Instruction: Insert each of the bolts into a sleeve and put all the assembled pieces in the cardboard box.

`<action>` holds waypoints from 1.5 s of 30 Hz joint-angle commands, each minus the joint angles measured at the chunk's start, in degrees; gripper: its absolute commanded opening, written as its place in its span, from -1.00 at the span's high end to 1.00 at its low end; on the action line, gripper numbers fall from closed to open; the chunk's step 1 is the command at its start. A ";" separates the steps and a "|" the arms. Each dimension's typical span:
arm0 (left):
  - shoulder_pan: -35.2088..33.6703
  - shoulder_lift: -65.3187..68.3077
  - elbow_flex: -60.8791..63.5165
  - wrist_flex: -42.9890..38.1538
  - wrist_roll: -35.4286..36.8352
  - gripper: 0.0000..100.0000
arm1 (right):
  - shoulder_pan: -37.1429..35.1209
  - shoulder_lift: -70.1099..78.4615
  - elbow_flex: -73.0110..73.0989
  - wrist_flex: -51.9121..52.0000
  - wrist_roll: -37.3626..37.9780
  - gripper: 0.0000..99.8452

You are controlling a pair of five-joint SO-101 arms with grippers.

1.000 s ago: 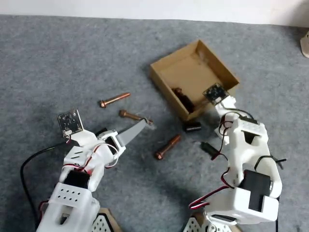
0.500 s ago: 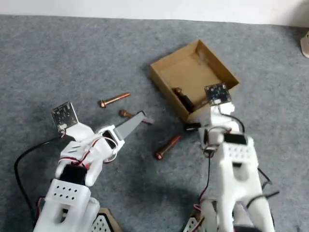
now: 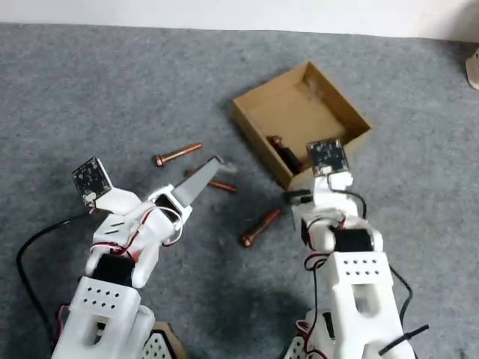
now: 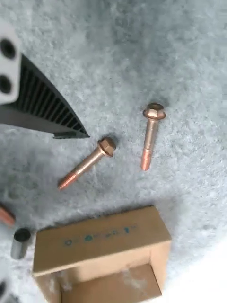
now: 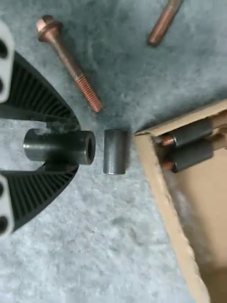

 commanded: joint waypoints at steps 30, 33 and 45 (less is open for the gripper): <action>4.18 9.45 -11.74 21.01 21.36 0.21 | -0.66 -2.33 7.60 -6.90 -0.26 0.99; 2.42 22.11 -19.56 22.15 24.09 0.21 | -0.66 -2.33 7.60 -6.90 -0.26 0.99; 5.23 60.18 -44.09 22.24 33.76 0.21 | -0.57 -2.24 7.78 -8.66 -0.26 0.99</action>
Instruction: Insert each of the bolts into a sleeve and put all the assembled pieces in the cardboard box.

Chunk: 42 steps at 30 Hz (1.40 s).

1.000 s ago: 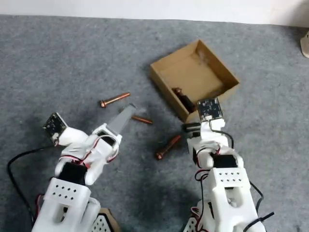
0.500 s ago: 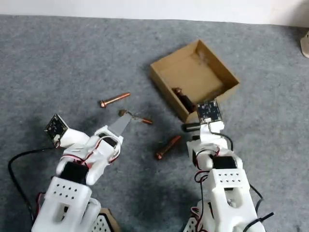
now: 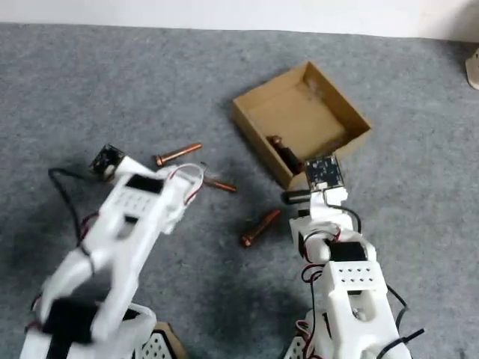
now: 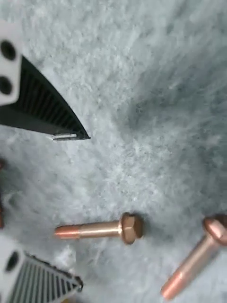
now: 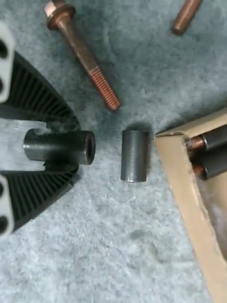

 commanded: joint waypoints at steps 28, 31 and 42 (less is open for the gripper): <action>0.22 55.34 -65.89 35.08 16.18 0.88 | -0.40 -1.63 1.80 -5.14 -0.18 0.99; -0.75 55.08 -69.67 40.00 16.35 0.96 | -0.40 -1.63 1.80 -5.14 -0.18 0.99; -0.48 45.32 -76.18 48.88 10.11 0.99 | -0.66 -5.23 3.21 -4.88 -0.18 0.99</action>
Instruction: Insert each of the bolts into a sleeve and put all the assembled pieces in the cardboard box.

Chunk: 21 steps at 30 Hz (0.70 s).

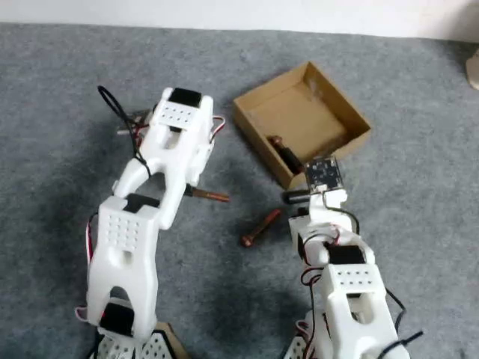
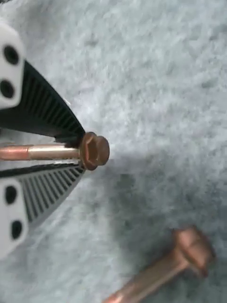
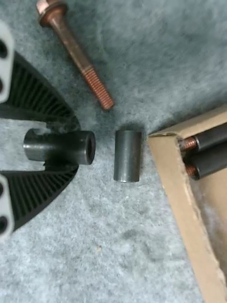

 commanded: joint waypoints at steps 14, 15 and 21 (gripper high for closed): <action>-2.95 -30.20 9.63 1.49 -31.21 0.99 | -5.49 -54.73 18.59 6.11 -0.18 0.99; -3.82 -30.11 9.36 1.49 -31.82 0.99 | -5.85 -54.37 18.77 6.20 -0.18 0.99; -4.00 -28.88 9.10 1.58 -31.74 0.99 | -6.20 -51.38 18.77 6.02 -0.18 0.99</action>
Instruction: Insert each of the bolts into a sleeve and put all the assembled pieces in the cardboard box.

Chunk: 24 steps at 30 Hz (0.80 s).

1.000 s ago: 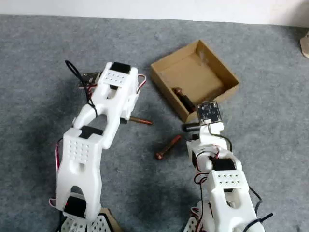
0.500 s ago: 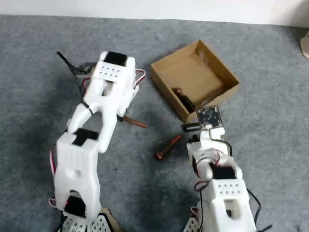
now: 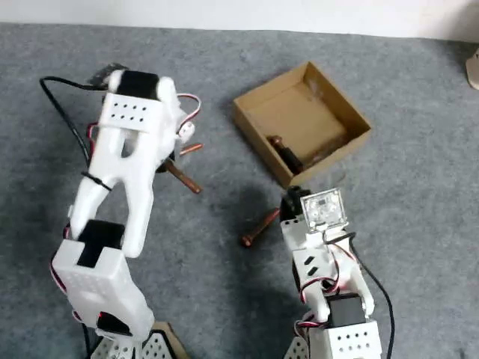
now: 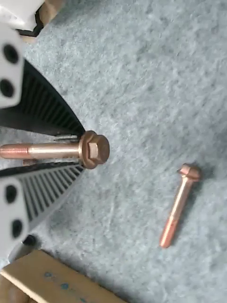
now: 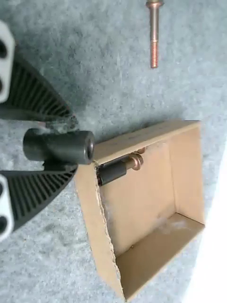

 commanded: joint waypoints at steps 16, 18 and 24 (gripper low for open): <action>12.79 -11.21 -9.10 0.53 -18.73 0.99 | -11.21 -3.12 1.54 0.31 -1.58 0.99; 12.44 -11.21 -9.01 -0.44 -18.73 0.99 | -12.00 -3.12 1.54 -0.40 -4.57 0.98; 12.88 -11.56 -7.87 -7.03 -22.77 0.99 | -15.52 -3.03 2.07 -6.81 -2.46 0.99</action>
